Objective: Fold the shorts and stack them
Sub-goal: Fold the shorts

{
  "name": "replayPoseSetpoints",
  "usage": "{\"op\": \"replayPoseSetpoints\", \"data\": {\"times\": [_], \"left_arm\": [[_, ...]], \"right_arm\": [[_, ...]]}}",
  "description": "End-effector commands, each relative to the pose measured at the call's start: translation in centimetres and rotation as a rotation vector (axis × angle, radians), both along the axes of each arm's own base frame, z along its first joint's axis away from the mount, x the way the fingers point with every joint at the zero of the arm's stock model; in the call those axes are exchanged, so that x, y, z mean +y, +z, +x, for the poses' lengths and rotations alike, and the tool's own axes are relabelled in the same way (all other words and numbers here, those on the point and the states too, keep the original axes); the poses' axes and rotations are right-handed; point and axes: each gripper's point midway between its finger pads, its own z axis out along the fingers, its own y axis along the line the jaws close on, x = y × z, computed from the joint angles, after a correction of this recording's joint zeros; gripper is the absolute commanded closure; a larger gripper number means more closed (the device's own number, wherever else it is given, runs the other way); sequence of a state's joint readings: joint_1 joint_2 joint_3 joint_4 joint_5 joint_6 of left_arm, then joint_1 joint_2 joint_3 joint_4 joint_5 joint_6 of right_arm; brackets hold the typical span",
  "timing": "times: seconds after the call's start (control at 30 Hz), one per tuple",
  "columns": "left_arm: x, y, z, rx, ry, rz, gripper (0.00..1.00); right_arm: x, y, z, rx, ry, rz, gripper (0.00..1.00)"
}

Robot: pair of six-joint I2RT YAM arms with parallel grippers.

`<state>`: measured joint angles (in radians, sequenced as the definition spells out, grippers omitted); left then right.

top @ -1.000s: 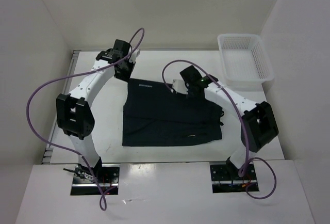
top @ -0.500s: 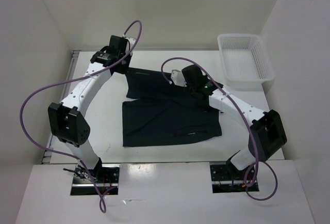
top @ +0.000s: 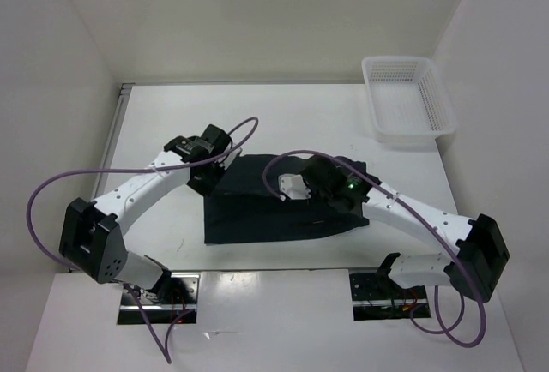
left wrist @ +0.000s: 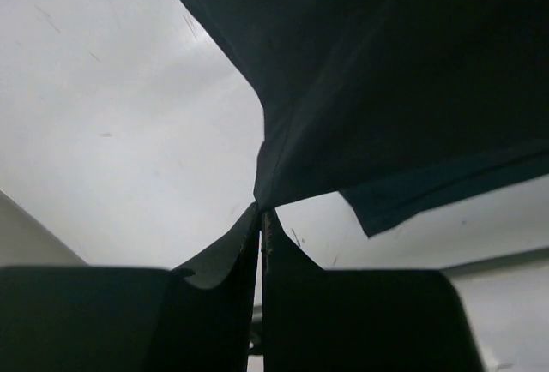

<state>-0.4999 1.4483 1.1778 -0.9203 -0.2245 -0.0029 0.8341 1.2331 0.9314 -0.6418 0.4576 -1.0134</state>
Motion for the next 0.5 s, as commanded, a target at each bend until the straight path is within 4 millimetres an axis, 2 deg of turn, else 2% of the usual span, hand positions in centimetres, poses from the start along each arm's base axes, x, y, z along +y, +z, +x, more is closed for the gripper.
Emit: {"op": "replayPoseSetpoints", "data": {"times": [0.0, 0.07, 0.17, 0.27, 0.47], "left_arm": [[0.4, -0.3, -3.2, 0.089, -0.039, 0.020, 0.93], [-0.1, -1.3, -4.8, 0.138, -0.078, 0.025, 0.93], [-0.1, -2.0, -6.5, 0.212, -0.103, 0.033, 0.93], [0.1, -2.3, -7.2, 0.242, -0.104, 0.040, 0.93], [0.0, -2.4, -8.4, 0.299, -0.117, 0.036, 0.93]], "right_arm": [[0.5, -2.5, -3.6, 0.147, 0.037, 0.004, 1.00], [1.3, -3.9, -5.3, 0.198, 0.093, -0.009, 1.00], [0.9, -5.5, -6.2, 0.239, 0.108, -0.036, 1.00], [-0.1, -6.5, -7.2, 0.283, 0.109, -0.070, 1.00], [-0.6, -7.8, -8.6, 0.336, 0.141, -0.108, 1.00]]}}
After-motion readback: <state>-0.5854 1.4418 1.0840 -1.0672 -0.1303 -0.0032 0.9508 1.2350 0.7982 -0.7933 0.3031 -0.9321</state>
